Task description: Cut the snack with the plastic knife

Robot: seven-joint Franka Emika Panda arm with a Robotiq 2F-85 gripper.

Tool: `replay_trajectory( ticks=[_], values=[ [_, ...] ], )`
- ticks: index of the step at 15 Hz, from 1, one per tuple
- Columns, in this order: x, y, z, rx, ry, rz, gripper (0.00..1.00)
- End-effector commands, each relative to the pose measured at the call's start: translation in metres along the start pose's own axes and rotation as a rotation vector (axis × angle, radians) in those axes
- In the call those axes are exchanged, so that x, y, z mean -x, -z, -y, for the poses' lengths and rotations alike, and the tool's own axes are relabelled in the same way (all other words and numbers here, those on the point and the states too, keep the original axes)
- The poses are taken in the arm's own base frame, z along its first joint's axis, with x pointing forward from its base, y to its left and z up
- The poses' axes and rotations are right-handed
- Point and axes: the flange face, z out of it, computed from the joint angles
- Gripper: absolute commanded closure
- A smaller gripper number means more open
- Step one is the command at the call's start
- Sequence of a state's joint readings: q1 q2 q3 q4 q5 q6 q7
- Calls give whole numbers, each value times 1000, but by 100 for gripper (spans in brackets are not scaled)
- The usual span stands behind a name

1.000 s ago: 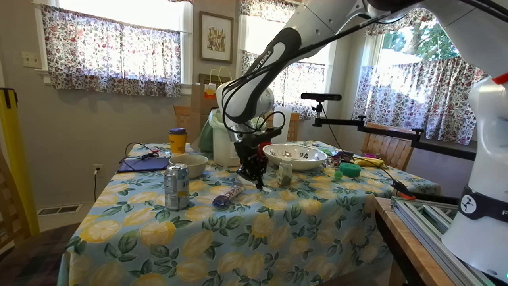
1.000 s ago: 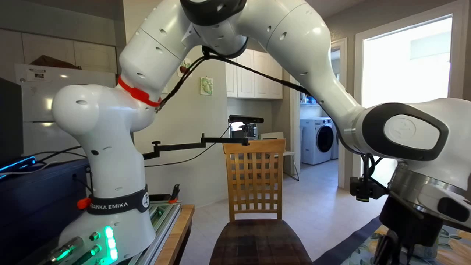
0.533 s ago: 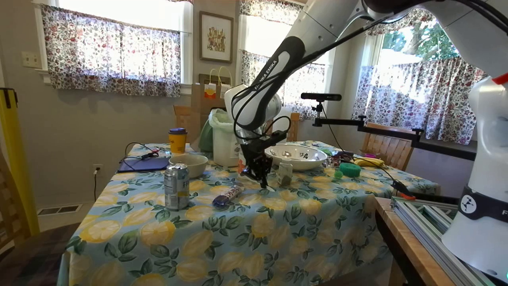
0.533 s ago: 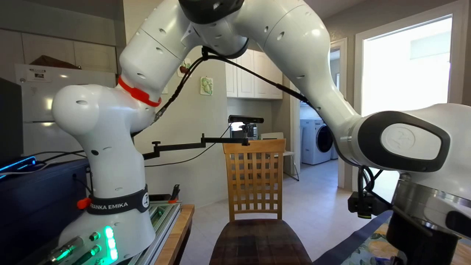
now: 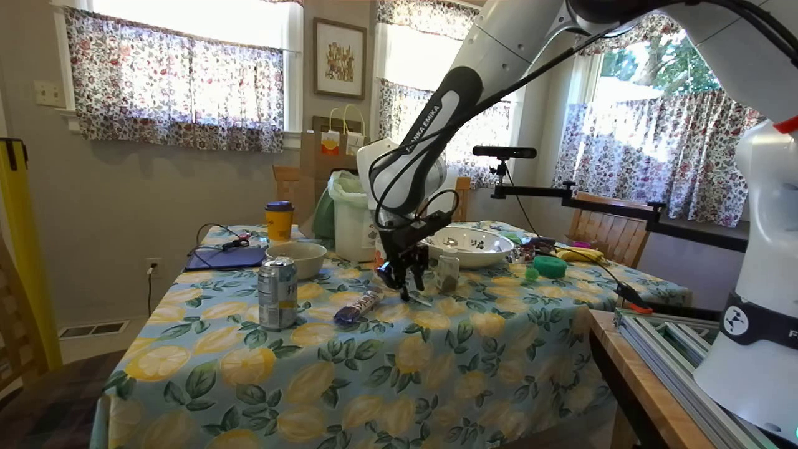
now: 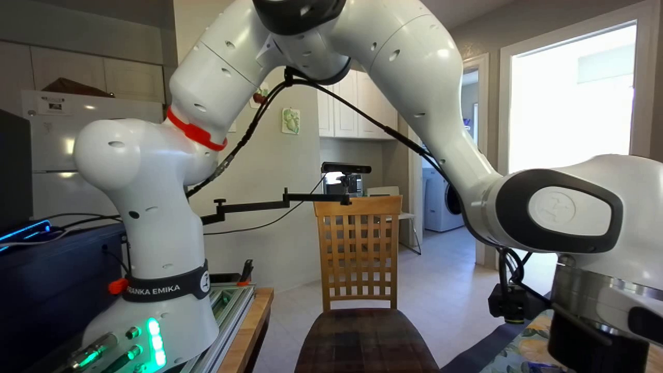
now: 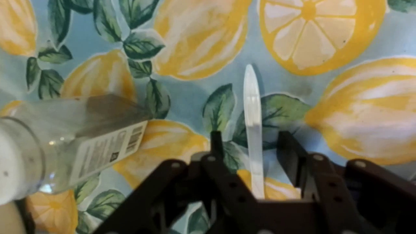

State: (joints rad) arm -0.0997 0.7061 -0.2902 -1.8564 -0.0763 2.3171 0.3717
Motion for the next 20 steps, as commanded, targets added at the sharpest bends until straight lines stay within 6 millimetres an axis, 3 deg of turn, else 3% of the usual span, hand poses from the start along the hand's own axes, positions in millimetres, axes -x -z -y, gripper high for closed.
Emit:
replay_trajectory(
  ticks=[1,4,9,15,17,18,20],
  values=[
    [10,13,7,-39,34,-39,19],
    [16,31,15,-84,66,-64,1],
    [39,73,21,-170,152,-63,0],
    [61,116,13,-314,216,-79,0],
    [65,126,7,-337,223,-93,0],
    [51,119,19,-293,185,-94,0],
    [55,127,14,-306,190,-102,0]
  ],
)
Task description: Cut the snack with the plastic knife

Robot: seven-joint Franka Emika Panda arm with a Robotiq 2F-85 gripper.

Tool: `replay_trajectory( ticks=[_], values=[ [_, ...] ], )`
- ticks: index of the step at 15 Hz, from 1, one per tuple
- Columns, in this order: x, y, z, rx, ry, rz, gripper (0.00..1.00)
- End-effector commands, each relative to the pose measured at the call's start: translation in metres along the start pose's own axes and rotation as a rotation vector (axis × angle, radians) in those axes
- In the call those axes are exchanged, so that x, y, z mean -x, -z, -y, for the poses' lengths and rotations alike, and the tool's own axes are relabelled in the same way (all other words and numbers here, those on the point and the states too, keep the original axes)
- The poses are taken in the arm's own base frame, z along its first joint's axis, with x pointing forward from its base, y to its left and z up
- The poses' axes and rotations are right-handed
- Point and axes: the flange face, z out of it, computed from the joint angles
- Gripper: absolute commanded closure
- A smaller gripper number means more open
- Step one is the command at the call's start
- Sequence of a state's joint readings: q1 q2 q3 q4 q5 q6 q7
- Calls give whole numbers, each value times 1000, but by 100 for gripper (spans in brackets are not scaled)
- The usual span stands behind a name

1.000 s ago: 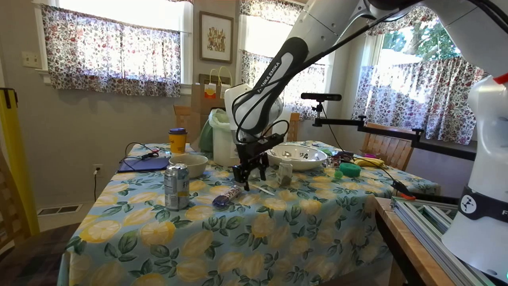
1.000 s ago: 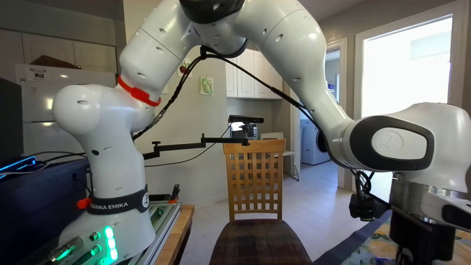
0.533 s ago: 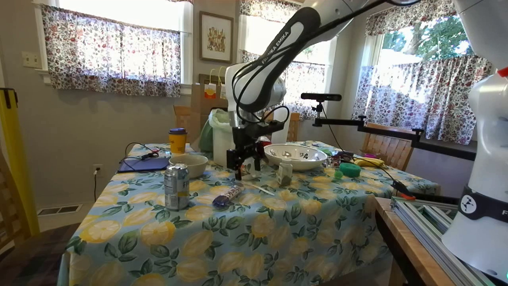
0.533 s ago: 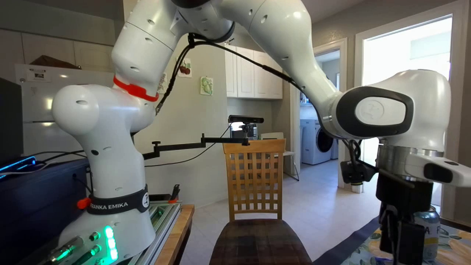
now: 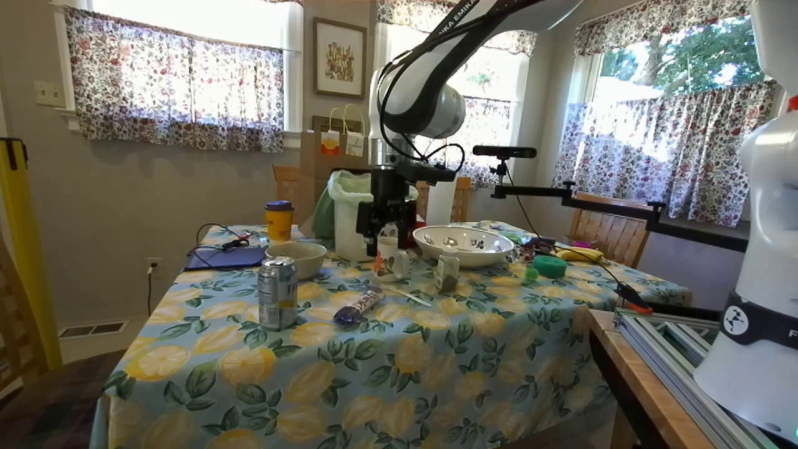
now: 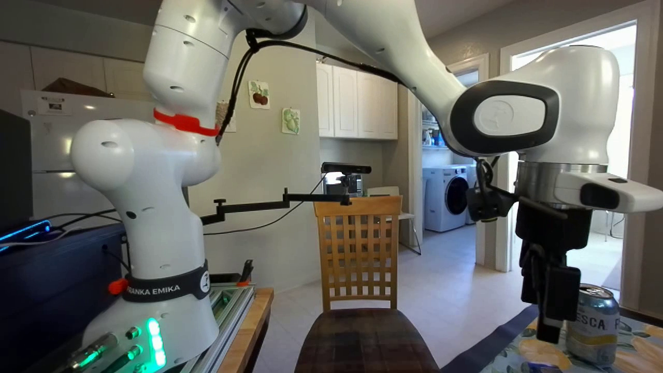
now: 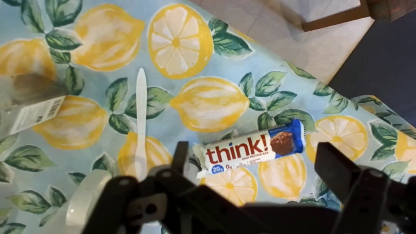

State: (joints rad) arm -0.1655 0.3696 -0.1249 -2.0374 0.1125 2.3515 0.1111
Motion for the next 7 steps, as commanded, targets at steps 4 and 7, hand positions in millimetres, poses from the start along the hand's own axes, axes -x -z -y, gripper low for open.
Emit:
replay_trajectory(
  ticks=[4,7],
  values=[
    [2,1,0,-1,4,3,0],
    [3,0,0,-1,6,5,0]
  ],
)
